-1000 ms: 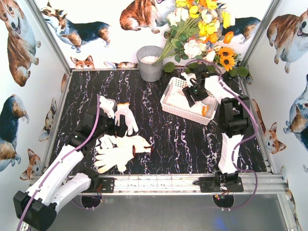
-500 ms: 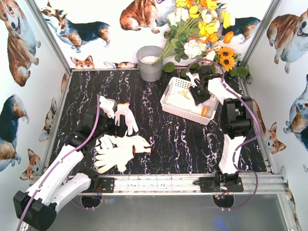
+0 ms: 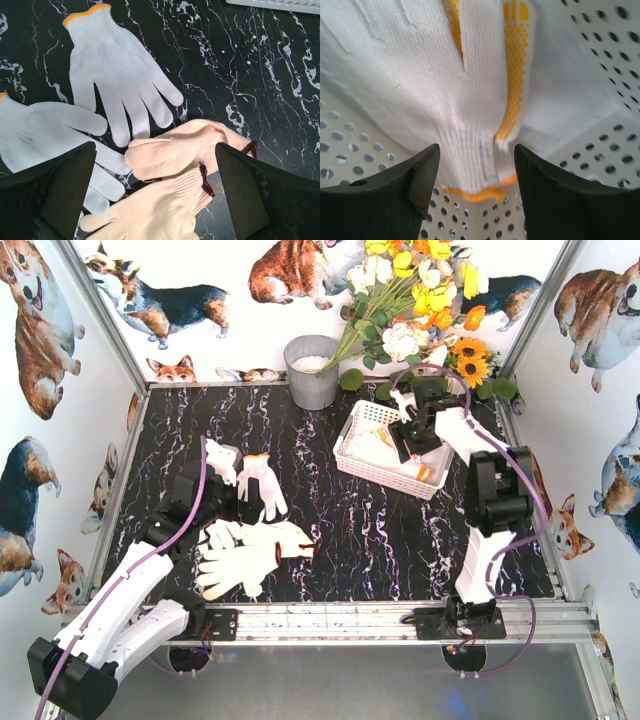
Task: Put the gloves into the storage basket
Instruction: Place the glove in the bin, then adjust the glove in the bin.
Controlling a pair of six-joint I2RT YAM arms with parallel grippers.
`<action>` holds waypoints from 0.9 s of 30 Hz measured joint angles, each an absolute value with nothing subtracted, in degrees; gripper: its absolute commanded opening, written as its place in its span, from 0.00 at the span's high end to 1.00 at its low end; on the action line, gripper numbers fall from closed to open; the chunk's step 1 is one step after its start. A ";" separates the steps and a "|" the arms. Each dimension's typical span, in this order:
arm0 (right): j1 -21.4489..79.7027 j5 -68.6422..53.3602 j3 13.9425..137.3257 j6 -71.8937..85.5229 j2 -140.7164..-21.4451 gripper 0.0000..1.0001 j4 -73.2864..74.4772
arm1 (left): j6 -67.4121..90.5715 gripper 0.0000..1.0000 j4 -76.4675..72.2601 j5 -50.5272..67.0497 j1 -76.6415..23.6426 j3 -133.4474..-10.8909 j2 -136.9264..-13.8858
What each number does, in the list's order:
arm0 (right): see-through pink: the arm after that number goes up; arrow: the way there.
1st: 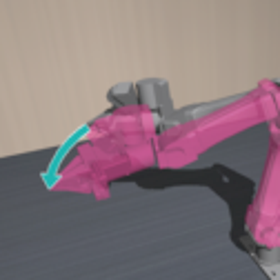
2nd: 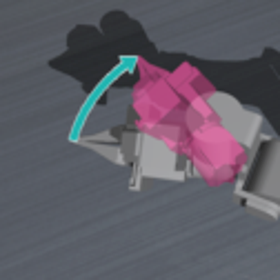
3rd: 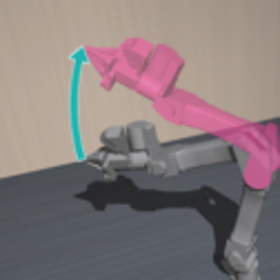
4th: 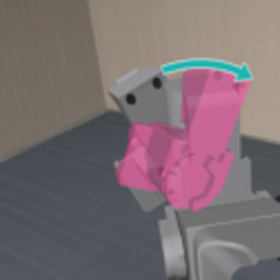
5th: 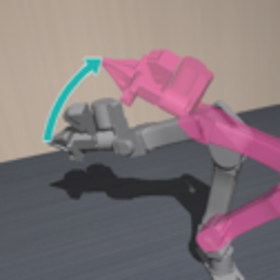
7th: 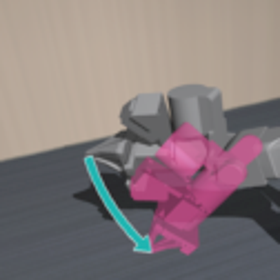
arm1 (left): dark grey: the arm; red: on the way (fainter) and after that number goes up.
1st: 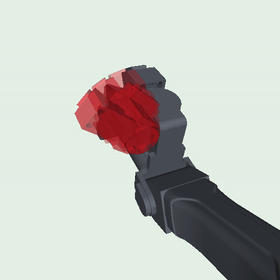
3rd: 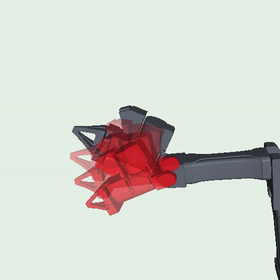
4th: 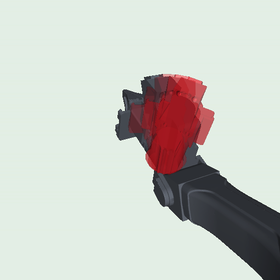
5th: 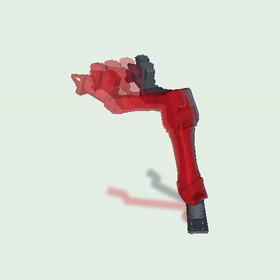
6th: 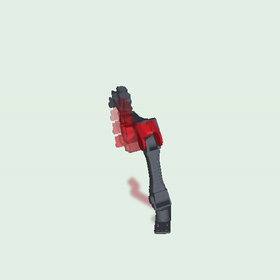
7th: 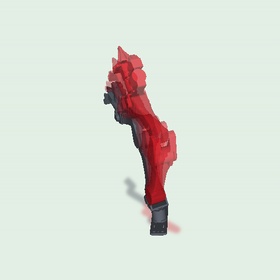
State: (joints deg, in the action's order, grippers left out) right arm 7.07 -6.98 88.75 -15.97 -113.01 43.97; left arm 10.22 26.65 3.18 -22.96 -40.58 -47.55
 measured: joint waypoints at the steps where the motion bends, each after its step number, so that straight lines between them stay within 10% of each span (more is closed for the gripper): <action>1: 7.07 -6.72 87.90 -15.73 -111.63 0.31 43.90 | 10.22 0.00 26.65 2.79 -22.94 -40.58 -47.40; 14: 7.68 -6.39 81.43 -7.03 -94.48 0.26 36.25 | 16.56 0.00 27.31 -1.87 -22.87 -40.58 -44.86; 27: 14.90 -2.68 80.60 -1.39 -107.90 0.63 29.63 | 25.56 0.00 31.70 -11.33 -22.79 -44.49 -43.16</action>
